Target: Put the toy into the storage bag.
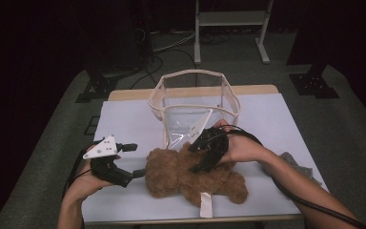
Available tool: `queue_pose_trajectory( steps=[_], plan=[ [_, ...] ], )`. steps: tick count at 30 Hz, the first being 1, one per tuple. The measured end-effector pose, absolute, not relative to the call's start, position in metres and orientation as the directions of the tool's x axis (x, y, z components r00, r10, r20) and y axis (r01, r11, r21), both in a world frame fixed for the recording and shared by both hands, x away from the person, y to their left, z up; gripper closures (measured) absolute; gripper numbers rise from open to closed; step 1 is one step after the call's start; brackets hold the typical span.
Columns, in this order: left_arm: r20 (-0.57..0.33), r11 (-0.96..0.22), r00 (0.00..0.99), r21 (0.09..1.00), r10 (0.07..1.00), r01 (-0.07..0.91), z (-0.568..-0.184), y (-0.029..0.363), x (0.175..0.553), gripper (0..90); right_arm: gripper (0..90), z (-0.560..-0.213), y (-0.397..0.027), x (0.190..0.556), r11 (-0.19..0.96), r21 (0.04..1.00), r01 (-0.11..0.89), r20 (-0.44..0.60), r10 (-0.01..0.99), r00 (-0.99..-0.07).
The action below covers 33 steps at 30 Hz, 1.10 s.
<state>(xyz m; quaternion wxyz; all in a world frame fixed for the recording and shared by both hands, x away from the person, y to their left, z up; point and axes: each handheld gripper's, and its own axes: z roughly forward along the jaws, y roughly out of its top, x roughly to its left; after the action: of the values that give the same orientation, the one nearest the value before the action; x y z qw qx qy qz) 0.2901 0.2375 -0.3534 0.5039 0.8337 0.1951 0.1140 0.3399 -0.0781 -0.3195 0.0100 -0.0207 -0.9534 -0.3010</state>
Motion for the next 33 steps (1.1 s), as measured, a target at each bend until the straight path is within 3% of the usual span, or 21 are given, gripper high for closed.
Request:
queue_pose_trajectory(
  steps=[16,30,33],
  plan=[
    [-0.014,-0.413,0.896,0.884,0.444,0.218,-0.355,0.239,0.291,8.6,22.1,-0.349,-0.077,0.336,0.838,0.544,0.039,-0.019,0.059,-0.998],
    [-0.021,-0.412,0.894,0.883,0.447,0.226,-0.357,0.239,0.291,8.6,17.0,-0.365,-0.083,0.338,0.812,0.581,0.054,-0.003,0.069,-0.998],
    [-0.024,-0.41,0.894,0.883,0.448,0.229,-0.357,0.239,0.292,8.6,12.6,-0.369,-0.082,0.335,0.814,0.58,0.03,-0.029,0.057,-0.998]
  ],
)
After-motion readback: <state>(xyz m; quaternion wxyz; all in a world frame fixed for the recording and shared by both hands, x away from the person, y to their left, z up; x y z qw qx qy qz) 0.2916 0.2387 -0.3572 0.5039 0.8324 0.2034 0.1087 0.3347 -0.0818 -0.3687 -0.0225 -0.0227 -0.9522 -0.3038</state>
